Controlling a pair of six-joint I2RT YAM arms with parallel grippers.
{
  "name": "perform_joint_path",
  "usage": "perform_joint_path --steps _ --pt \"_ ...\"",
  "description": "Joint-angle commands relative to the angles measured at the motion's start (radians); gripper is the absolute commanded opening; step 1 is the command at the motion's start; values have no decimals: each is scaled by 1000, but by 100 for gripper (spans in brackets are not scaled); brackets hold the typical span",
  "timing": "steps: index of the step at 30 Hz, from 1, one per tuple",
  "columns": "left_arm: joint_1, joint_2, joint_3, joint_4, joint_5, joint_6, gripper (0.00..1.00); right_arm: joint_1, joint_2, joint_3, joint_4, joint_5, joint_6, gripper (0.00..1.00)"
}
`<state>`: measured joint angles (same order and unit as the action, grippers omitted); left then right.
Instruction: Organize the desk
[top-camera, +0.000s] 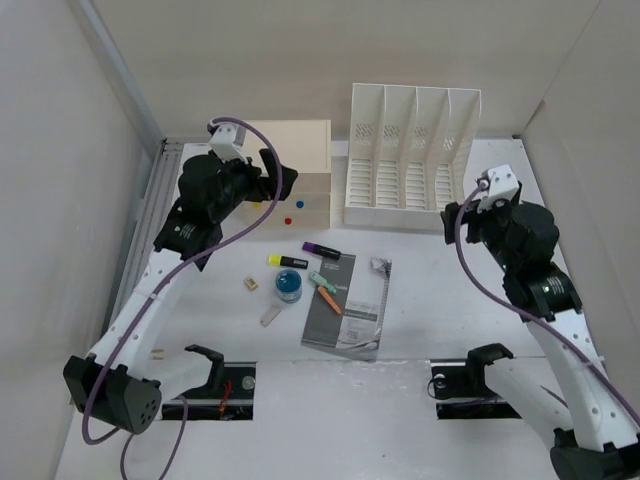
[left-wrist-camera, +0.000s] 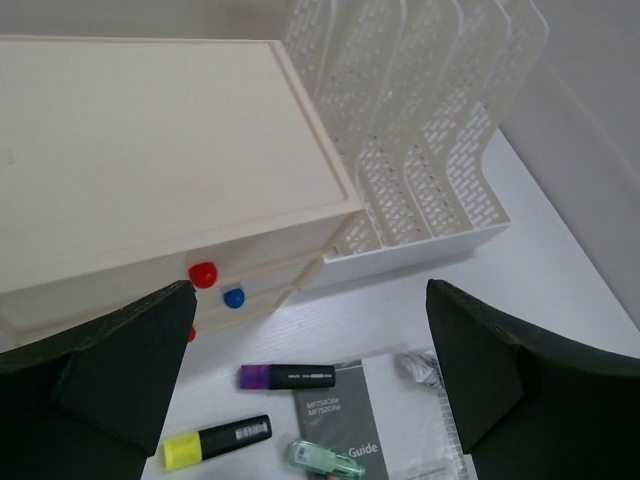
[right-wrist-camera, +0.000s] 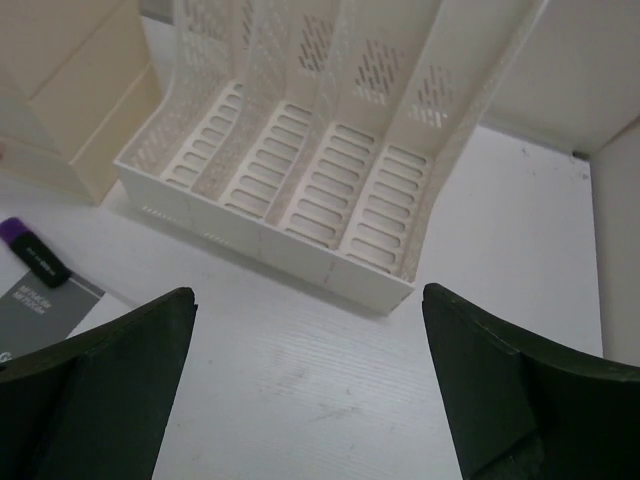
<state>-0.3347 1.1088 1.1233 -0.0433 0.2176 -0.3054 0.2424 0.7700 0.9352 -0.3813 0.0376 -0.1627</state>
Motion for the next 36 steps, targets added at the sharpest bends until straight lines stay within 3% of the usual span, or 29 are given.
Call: perform_joint_path --steps 1,4,5,8,10,12,13,16,19,27,30,36 --pt "-71 -55 21 56 35 84 100 0 -80 -42 68 -195 -92 100" --pt "-185 20 114 -38 -35 149 100 0 -11 -9 16 -306 -51 100" --pt "-225 48 169 -99 -160 190 100 0 11 -9 16 -344 -25 98" --pt "-369 124 216 -147 -263 218 100 -9 22 -9 25 -399 14 89" --pt "-418 125 189 -126 -264 194 100 -18 34 -51 35 -485 57 64" --pt "-489 112 135 -101 -264 160 100 -41 46 -100 45 -536 77 32" --pt "-513 112 91 -101 -274 128 100 -41 55 -116 54 -554 104 30" --pt "-595 91 -5 -46 -297 63 97 -64 55 -189 107 -651 149 63" --pt "-662 91 -86 3 -354 -12 91 -64 84 -228 139 -764 175 73" --pt "-716 143 -227 132 -481 -57 72 -64 332 -260 231 -729 261 71" --pt "-716 161 -240 152 -507 -57 54 -64 397 -271 278 -720 294 71" --pt "-716 142 -359 200 -535 -122 52 -64 581 -282 412 -742 344 71"
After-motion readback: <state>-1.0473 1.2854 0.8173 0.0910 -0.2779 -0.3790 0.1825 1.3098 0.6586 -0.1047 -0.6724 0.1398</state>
